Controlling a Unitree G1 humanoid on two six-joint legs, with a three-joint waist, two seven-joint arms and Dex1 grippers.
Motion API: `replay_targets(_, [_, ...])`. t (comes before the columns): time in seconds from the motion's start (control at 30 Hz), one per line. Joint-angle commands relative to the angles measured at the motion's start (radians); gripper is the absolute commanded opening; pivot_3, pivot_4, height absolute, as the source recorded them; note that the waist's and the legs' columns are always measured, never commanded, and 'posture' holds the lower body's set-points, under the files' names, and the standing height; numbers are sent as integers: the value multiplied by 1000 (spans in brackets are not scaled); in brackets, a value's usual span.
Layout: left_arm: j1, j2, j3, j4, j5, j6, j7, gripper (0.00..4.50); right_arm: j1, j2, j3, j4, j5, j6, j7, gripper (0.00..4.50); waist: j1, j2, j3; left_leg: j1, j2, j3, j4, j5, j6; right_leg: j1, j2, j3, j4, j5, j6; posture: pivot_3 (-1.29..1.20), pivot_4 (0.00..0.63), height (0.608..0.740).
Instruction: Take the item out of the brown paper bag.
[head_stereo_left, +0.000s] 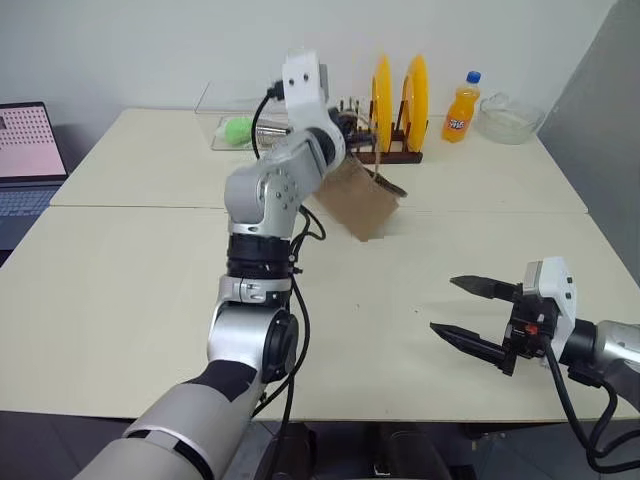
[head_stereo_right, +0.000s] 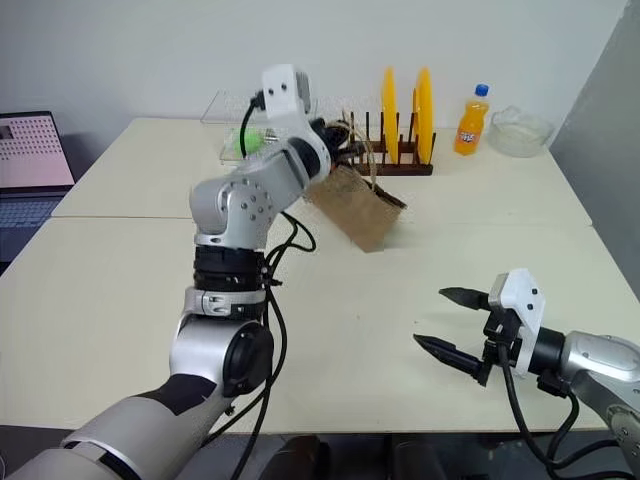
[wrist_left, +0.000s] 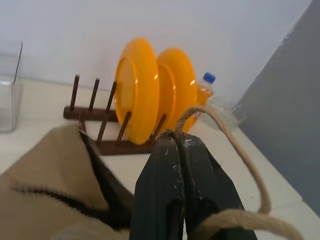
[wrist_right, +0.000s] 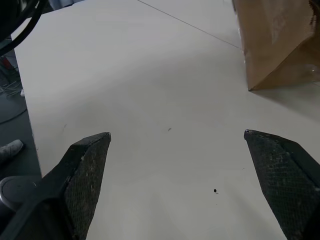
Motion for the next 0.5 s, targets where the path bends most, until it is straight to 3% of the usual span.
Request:
replay_targets(0.03, [-2, 4, -17, -95, -3, 25, 2, 45, -29, -2, -25, -29, 4, -4, -24, 4500, 1, 0, 0, 0, 0, 0, 0, 0, 0, 0, 0, 0, 0, 0, 0, 0, 150, 740])
replay_targets(0.5, [63, 83, -19, -202, -8, 163, -19, 45, -97, 0, 4, -33, 26, 36, -66, 4500, 12, 0, 0, 0, 0, 0, 0, 0, 0, 0, 0, 0, 0, 0, 0, 0, 150, 740])
